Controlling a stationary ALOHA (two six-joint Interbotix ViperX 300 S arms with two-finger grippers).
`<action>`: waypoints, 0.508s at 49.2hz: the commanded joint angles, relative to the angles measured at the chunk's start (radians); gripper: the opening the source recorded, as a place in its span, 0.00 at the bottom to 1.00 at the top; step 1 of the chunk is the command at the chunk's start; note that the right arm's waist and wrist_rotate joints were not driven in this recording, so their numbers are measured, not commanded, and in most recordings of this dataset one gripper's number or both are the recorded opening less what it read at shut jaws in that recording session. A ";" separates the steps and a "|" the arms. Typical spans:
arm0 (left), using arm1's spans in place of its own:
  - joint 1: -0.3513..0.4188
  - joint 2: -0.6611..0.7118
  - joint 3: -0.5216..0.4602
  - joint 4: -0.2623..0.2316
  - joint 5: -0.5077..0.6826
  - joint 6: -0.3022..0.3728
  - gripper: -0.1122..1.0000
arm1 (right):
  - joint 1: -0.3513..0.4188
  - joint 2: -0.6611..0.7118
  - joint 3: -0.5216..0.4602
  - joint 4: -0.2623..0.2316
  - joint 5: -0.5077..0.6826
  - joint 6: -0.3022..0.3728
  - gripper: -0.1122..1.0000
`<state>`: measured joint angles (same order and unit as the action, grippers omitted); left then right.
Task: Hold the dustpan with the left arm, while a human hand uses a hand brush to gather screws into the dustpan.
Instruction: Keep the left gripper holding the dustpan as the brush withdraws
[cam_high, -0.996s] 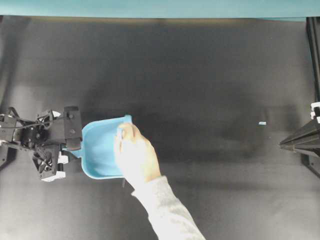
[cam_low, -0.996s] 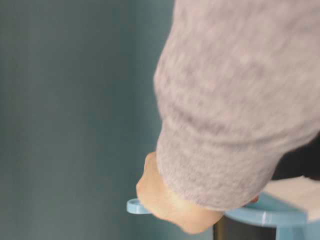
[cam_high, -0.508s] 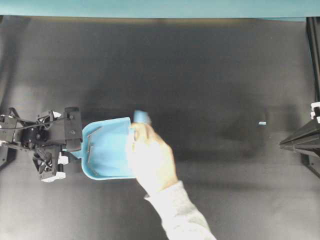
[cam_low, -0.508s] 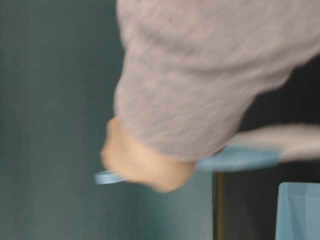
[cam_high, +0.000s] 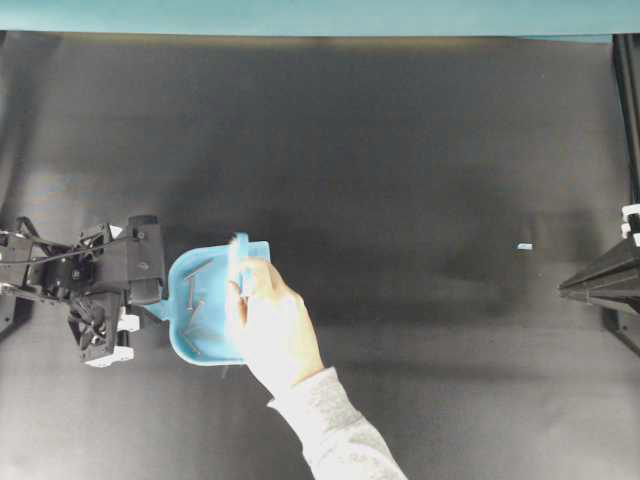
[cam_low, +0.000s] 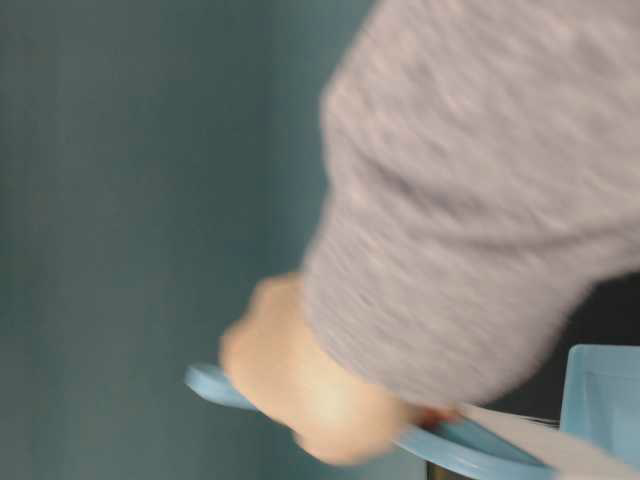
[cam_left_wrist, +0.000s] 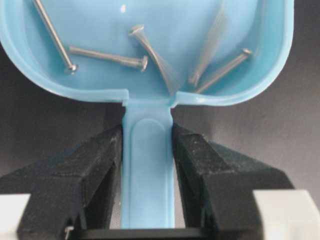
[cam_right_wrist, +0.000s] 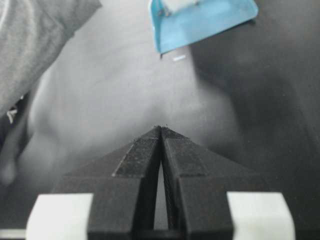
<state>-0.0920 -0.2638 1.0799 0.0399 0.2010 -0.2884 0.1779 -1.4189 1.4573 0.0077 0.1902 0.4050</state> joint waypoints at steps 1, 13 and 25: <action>-0.002 -0.009 0.000 0.003 -0.037 0.000 0.39 | 0.000 0.006 -0.005 0.000 -0.005 0.000 0.10; 0.000 -0.057 0.048 0.005 -0.164 0.005 0.39 | 0.000 0.005 -0.005 0.000 -0.005 0.000 0.10; 0.003 -0.098 0.086 0.003 -0.270 0.011 0.39 | 0.000 0.005 -0.005 0.002 -0.005 -0.002 0.10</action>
<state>-0.0905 -0.3451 1.1658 0.0414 -0.0337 -0.2807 0.1779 -1.4189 1.4573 0.0077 0.1902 0.4050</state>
